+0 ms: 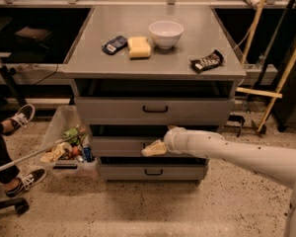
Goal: Open middle drawer
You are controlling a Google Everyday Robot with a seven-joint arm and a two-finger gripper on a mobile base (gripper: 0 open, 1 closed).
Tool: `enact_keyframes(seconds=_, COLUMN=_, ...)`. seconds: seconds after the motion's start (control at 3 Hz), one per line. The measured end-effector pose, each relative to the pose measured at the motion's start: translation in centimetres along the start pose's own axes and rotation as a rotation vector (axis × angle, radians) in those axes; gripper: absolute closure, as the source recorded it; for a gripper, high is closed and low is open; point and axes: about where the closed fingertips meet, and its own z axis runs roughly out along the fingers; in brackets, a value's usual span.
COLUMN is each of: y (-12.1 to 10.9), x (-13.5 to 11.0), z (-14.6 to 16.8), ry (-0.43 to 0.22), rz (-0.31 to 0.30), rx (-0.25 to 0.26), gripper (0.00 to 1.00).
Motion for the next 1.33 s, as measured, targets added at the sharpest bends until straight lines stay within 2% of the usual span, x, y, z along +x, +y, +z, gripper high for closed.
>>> enact_keyframes(seconds=0.67, y=0.1, x=0.7, z=0.5, ry=0.0, rz=0.002, rx=0.0, gripper=0.0)
enact_keyframes(seconds=1.0, y=-2.3, x=3.5, z=6.2, ry=0.05, rz=0.045, rx=0.006, gripper=0.0)
enact_keyframes(seconds=1.33, y=-4.7, x=3.4, z=7.9, ry=0.027, rz=0.056, rx=0.042, gripper=0.0)
